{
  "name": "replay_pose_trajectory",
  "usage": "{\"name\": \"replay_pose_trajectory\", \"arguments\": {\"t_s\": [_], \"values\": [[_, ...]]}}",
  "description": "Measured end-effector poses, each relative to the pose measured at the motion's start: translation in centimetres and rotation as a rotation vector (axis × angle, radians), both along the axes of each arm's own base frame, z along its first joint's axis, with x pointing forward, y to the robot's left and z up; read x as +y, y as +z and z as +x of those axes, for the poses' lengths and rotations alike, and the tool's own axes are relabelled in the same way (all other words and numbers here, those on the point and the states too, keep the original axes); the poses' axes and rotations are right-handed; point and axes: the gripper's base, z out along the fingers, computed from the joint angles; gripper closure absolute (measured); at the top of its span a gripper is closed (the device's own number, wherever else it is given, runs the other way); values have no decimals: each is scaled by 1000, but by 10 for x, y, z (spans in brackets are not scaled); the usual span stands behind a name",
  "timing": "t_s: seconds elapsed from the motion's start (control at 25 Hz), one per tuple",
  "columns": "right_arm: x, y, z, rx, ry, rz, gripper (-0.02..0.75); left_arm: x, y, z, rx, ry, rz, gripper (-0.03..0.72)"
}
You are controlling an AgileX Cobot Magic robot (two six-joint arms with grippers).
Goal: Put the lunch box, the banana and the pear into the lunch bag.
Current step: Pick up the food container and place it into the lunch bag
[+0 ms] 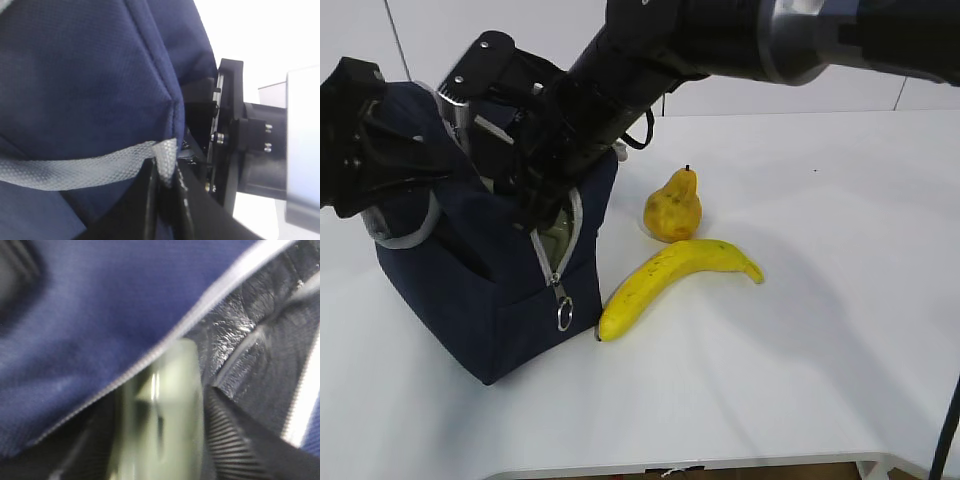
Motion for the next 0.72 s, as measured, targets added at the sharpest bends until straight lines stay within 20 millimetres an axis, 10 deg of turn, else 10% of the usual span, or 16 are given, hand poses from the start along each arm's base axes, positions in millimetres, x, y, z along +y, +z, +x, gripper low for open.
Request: {"name": "replay_pose_trajectory", "arguments": {"t_s": [0.72], "values": [[0,1,-2,20,13,-4,220,0,0,0,0,-2,2,678]]}}
